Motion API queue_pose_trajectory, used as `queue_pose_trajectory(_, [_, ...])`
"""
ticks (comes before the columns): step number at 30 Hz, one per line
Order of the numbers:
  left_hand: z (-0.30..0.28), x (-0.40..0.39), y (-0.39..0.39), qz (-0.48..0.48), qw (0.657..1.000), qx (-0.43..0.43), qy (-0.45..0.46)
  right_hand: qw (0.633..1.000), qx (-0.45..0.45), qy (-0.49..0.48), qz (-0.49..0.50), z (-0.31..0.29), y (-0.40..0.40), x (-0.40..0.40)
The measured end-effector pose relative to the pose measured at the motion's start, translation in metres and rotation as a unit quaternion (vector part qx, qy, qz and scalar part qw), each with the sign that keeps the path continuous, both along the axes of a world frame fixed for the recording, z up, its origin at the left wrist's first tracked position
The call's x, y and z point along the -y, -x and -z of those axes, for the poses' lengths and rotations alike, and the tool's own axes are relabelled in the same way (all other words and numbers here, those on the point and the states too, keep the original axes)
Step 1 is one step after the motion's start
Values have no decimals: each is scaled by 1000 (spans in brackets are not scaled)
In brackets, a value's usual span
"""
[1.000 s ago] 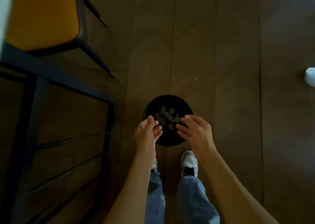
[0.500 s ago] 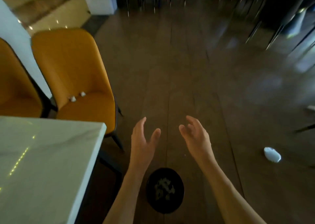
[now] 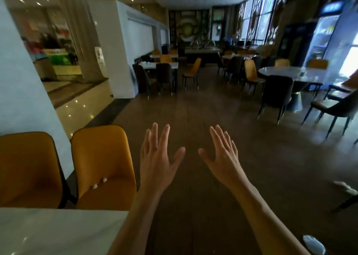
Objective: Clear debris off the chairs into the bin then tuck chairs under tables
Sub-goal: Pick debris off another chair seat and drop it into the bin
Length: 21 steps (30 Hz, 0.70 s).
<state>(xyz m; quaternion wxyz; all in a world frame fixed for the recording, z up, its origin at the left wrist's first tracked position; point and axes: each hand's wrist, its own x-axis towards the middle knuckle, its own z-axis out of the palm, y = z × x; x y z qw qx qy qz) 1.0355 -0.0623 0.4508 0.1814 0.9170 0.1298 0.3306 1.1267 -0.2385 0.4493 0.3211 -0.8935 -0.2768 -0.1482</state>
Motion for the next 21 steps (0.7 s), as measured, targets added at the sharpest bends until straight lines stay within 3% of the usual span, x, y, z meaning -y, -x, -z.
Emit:
queue_pose_trajectory(10, [-15, 26, -39, -4, 1000, -6, 0, 1000, -18, -14, 4, -26, -37, 28])
queue_pose_trajectory(21, [-6, 101, -162, -70, 996, -42, 35, 998, -38, 27, -49, -16, -188, 93])
